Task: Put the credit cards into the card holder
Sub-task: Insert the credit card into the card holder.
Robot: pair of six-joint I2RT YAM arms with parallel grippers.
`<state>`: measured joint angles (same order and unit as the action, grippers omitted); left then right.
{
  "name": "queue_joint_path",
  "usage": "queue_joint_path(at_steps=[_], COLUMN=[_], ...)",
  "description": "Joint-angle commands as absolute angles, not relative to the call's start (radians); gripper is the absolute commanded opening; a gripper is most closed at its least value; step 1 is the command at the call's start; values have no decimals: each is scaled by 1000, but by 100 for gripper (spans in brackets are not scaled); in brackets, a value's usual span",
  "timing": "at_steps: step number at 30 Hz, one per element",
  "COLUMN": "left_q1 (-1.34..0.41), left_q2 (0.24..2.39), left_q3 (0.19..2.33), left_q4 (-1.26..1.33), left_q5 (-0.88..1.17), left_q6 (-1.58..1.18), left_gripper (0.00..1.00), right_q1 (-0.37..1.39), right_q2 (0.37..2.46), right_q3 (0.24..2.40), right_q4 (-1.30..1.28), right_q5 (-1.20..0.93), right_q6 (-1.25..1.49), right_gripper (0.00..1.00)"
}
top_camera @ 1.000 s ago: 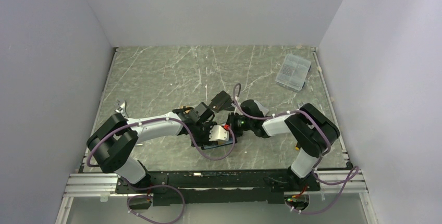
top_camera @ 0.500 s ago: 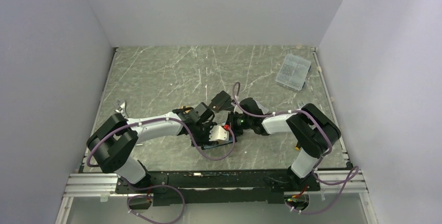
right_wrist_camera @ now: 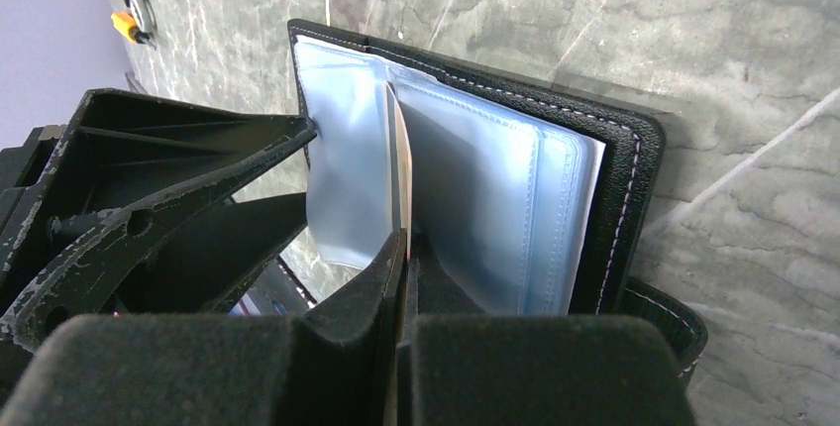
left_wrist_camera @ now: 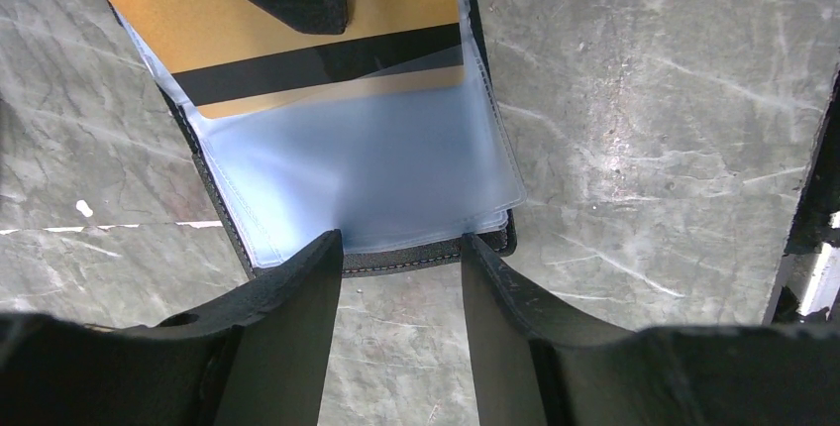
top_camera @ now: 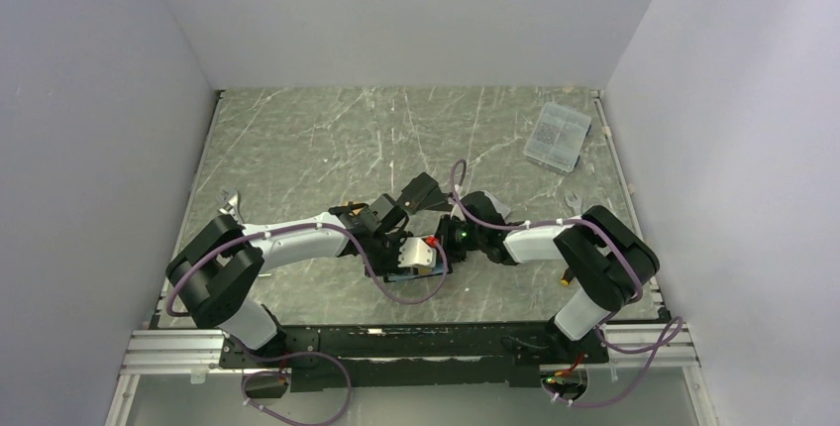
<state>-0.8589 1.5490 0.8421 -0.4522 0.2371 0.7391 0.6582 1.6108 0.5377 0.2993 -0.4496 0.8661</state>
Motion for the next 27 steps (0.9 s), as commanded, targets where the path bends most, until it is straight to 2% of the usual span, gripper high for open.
queue_joint_path(at_steps=[1,19,21,23,27], left_q1=[-855,-855,-855,-854,-854], left_q2=[1568,1569,1571,1572,1571], left_q3=[850,850,850,851,848], left_q4=[-457,-451,-453,-453,-449], left_q5=[197,192,192,191,190], left_q6=[746,750,749,749,752], left_gripper=[51,50,50,50,50], right_q1=[667,653,653,653,655], right_q2=[1651,1738,1747,1753,1715], right_q3=[501,615,631,648,660], right_q4=[196,51,40,23,-28], right_q5=[-357,-425,-427,-420,-362], right_q6=[840,699,690,680,674], right_gripper=[0,0,3,12,23])
